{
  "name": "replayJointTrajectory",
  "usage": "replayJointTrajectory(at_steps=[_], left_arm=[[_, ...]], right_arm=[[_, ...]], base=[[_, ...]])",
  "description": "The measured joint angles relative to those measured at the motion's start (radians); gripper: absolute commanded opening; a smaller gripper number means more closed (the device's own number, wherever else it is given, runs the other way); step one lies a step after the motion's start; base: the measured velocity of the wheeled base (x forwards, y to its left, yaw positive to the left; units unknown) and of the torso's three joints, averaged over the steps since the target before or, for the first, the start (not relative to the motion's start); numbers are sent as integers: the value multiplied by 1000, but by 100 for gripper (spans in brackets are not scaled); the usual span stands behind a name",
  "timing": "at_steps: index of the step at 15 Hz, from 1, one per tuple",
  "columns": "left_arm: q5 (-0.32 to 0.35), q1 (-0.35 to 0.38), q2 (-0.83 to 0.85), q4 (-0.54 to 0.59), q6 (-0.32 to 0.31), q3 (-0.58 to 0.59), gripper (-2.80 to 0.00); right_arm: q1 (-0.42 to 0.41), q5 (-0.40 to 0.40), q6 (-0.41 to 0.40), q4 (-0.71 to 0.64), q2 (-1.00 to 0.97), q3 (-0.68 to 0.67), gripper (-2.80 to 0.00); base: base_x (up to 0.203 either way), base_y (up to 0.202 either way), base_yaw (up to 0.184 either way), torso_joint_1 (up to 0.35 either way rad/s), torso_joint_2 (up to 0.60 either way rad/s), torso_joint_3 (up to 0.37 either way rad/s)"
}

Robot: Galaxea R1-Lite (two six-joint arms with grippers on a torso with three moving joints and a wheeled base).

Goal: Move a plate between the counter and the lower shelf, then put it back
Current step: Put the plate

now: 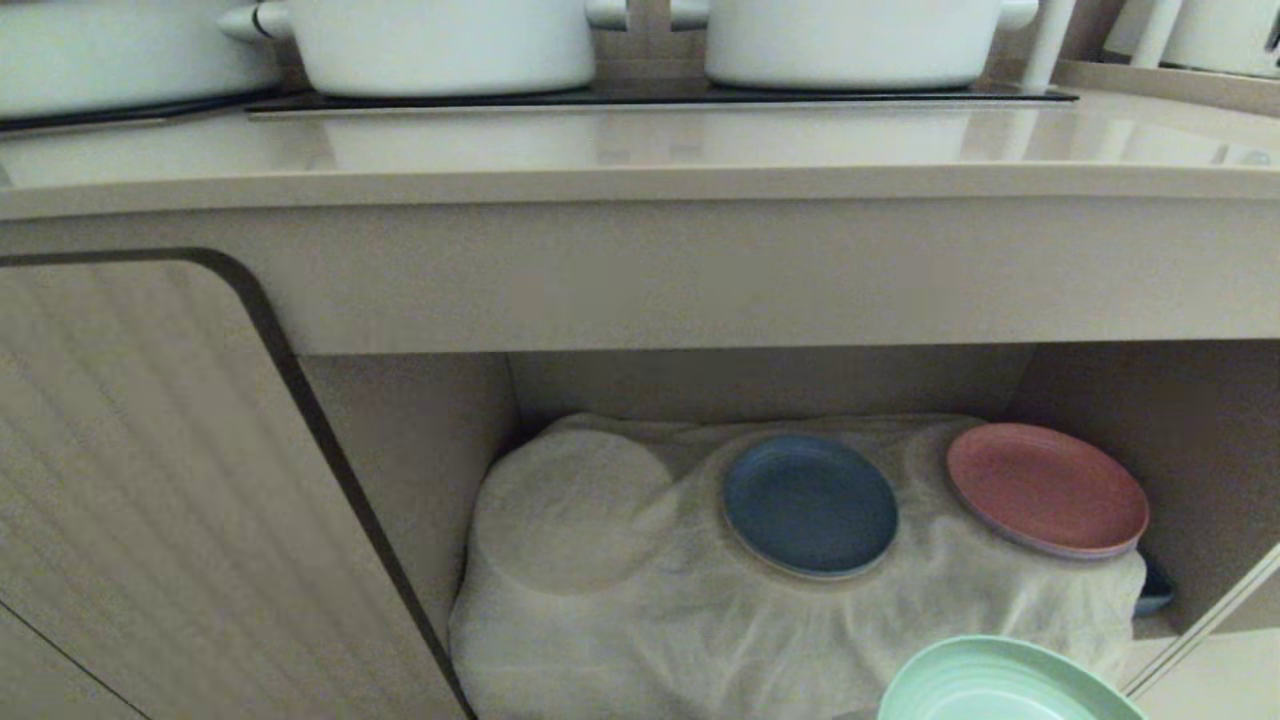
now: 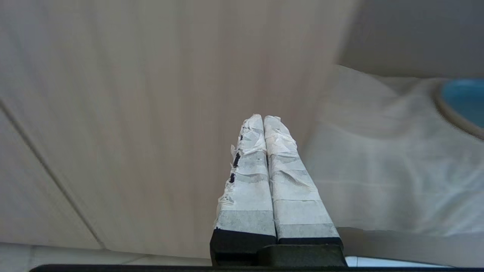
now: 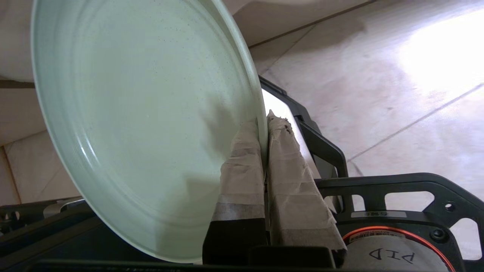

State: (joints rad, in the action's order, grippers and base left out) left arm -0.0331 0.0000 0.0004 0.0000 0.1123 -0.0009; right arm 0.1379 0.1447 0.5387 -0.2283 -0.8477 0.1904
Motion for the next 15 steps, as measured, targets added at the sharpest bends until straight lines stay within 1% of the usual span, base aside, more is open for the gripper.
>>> replayJointTrajectory(at_steps=[10,12,15], left_arm=[[0,0,0,0,0,0,-280],[0,0,0,0,0,0,-280],[0,0,0,0,0,0,-280]], right_arm=[[0,0,0,0,0,0,-280],[0,0,0,0,0,0,-280],[0,0,0,2,1,2,-280]], base=[[0,-194,1,3,2,2],[0,-90,1,-3,6,4],[0,0,0,0,0,0]])
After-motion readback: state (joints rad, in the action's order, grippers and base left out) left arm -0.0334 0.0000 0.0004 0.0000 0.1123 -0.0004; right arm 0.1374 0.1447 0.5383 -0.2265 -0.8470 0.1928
